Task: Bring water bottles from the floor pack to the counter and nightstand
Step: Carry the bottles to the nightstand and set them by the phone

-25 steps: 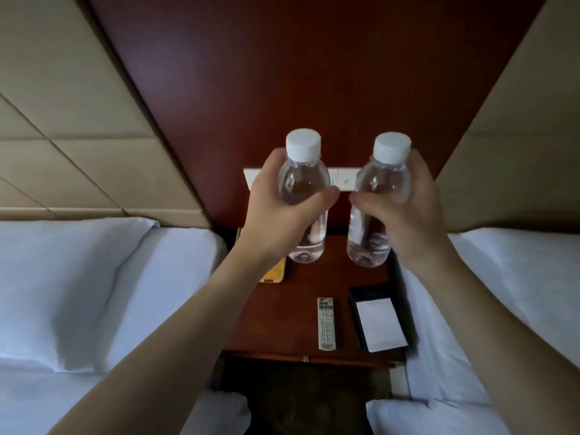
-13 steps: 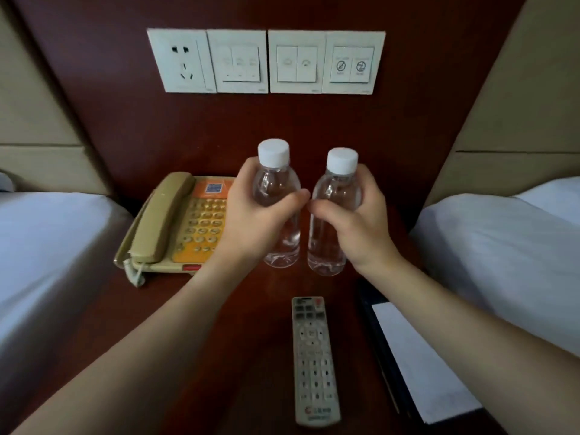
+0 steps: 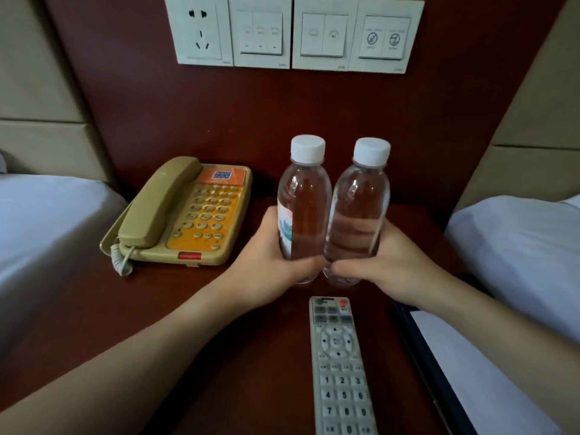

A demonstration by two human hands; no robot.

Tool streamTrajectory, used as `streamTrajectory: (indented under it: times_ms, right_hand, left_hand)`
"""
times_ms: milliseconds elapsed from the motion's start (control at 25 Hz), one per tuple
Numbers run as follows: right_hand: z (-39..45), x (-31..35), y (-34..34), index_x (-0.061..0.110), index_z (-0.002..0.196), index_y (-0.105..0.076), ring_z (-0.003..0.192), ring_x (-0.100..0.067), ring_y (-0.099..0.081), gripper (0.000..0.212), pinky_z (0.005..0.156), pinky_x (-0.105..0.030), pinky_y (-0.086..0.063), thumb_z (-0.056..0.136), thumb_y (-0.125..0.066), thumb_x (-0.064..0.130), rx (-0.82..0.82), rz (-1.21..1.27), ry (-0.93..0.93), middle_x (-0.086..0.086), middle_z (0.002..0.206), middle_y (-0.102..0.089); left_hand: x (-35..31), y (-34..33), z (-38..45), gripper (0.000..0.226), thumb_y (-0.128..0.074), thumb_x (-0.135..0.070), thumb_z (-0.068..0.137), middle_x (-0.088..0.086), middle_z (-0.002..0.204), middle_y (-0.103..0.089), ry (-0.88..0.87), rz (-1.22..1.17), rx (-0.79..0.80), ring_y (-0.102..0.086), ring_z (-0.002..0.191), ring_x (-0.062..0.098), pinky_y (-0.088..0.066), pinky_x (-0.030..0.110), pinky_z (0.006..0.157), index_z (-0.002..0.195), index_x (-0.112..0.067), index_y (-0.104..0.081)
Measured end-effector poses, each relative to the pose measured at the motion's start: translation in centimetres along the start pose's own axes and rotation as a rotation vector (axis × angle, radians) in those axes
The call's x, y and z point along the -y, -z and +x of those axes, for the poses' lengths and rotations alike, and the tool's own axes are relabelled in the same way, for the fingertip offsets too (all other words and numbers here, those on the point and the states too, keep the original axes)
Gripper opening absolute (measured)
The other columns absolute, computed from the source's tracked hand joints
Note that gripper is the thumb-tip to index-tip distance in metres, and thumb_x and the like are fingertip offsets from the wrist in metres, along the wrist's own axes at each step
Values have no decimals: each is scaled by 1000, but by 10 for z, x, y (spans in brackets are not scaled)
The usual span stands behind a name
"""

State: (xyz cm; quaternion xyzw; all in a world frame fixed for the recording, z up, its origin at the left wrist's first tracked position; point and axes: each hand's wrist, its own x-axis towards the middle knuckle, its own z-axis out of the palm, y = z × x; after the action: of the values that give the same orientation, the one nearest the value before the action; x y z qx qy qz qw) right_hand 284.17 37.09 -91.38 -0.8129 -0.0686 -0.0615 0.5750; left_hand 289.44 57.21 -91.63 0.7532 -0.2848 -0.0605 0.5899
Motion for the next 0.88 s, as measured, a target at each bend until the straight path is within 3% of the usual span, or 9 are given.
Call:
streamTrajectory:
  times_ms: [160,320,520,640,800,880]
  right_hand:
    - [10,-9,13,17,119,-63,102,-18,-73,64,93,-48,-55,60,-88,14,68,-88,-54,-2,108,-77]
    - [52,-15,25,8,109,-67,94,-19,-75,51,83,-40,-55,61,-86,8,72,-127,-83,-5,96,-79]
    - [115,-35,39,16,122,-57,100,-18,-74,86,93,-47,-57,44,-92,22,-34,-146,-134,-5,111,-75]
    - [129,-45,40,18,122,-56,100,-18,-74,89,91,-48,-58,41,-92,21,-65,-137,-143,-5,115,-72]
    - [126,-43,36,19,122,-54,100,-15,-73,90,89,-45,-58,41,-94,27,-116,-173,-167,-1,114,-72]
    - [119,-39,26,20,121,-50,96,-12,-71,87,81,-35,-58,48,-96,31,-231,-261,-142,3,108,-72]
  left_hand:
    - [11,3,10,74,-87,-12,69,-3,116,-72,26,91,57,-70,105,8,-58,34,90,131,-18,-48]
    - [18,4,59,70,-88,-8,64,0,109,-74,63,136,-24,-72,98,10,-59,29,85,125,-13,-53]
    - [31,-7,113,67,-85,-5,68,-2,102,-69,113,81,-169,-69,91,10,-56,21,73,122,-13,-47]
    - [35,-7,124,66,-84,-5,71,-4,102,-67,114,55,-168,-67,91,9,-53,17,69,123,-16,-45]
    - [42,-6,123,69,-86,-12,65,-4,106,-69,84,80,-197,-69,96,12,-58,29,79,124,-18,-49]
    - [44,-8,118,63,-82,-14,66,-5,105,-70,70,76,-224,-69,94,12,-59,35,83,121,-20,-50]
